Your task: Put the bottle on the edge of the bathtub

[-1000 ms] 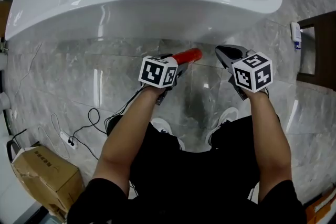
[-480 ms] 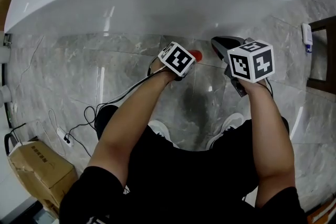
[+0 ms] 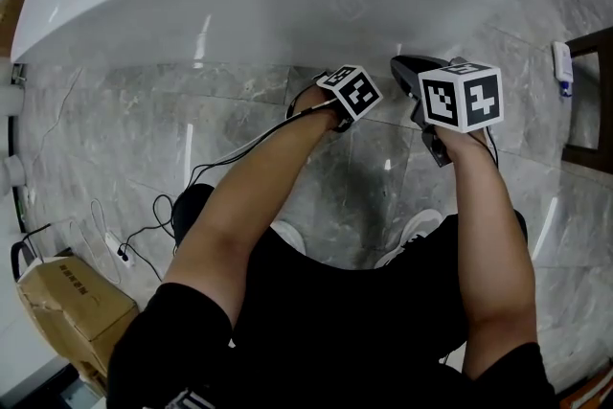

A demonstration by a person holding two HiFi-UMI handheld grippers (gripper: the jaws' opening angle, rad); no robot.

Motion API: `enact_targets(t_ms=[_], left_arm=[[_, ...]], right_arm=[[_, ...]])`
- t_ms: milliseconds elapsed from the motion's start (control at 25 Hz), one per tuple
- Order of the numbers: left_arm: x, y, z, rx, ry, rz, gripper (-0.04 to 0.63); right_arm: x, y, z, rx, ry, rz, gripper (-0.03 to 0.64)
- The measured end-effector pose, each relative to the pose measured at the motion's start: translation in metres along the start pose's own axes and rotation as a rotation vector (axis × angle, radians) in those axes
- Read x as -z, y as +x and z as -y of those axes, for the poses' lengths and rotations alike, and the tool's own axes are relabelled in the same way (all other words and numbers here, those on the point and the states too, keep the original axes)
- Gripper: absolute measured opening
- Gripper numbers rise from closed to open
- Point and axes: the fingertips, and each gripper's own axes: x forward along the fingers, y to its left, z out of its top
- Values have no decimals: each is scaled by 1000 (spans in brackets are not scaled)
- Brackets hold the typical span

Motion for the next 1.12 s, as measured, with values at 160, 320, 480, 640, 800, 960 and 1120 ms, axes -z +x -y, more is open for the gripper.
enact_targets(t_ms=[160,320,480,640,800,960,1120], left_arm=[[-7,7,-1,-25,39,-63,299],[-11,12,0,-47,69,-96,301],[-12,21,3,-54,77,-105,301],[-12,28,9,-51,100,-108,301],[-13,32,12,-53,109,-113,301],[-12,33,15,-58,142,-134,301],[-11,33,17,-45,146,-140,301]], right_arm=[[-1,-10,20,24,56,18,40],[-2,-16,28,21,70,26,40],[0,-19,32,1,97,30,40],[0,-18,30,-15,102,29,40],[0,-14,23,-41,105,27,40],[3,-12,26,-28,97,12,40],[5,-8,28,-31,107,7,40]])
